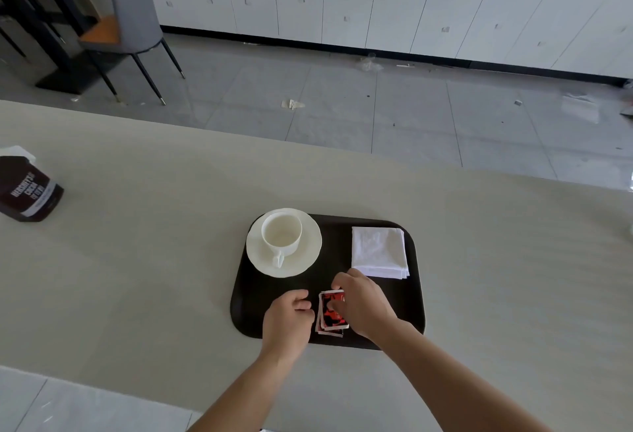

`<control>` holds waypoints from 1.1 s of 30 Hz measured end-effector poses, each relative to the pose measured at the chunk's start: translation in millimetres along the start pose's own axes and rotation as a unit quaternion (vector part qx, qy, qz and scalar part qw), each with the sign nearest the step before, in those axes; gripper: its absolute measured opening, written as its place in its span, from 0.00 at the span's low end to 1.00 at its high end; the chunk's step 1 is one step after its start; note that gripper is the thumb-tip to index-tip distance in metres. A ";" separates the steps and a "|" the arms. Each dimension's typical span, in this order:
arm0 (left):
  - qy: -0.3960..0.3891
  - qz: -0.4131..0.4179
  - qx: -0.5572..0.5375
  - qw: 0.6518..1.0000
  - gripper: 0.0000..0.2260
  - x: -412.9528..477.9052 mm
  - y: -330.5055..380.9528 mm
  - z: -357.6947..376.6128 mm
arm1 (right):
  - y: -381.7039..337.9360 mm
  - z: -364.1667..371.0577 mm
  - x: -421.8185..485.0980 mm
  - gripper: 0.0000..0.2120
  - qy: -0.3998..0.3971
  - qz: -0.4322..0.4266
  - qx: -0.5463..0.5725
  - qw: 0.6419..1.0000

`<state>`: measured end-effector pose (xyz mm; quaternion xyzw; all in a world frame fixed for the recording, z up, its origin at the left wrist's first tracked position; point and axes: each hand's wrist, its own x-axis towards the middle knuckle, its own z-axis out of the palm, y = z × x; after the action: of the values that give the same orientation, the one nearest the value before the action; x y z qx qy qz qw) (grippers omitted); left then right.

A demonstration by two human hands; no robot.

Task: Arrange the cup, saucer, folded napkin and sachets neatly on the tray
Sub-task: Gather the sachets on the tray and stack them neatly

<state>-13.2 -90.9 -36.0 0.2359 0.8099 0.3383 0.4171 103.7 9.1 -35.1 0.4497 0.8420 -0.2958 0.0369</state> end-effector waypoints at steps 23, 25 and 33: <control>-0.005 0.170 0.238 0.956 0.04 0.6 -12.0 13.9 | -3.5 9.4 -13.4 0.13 0.006 0.065 0.008 0.998; -0.009 0.179 0.233 0.956 0.05 1.0 -13.4 14.3 | -3.6 9.8 -13.9 0.14 0.009 0.067 0.006 0.998; -0.014 0.178 0.212 0.961 0.09 -0.2 -13.0 12.9 | -5.1 10.2 -14.1 0.14 0.020 0.064 0.020 0.998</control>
<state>-3.6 -95.1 -51.0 0.4637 0.8022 0.2246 0.3018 105.9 -8.8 -36.5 0.5088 0.8060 -0.3009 0.0297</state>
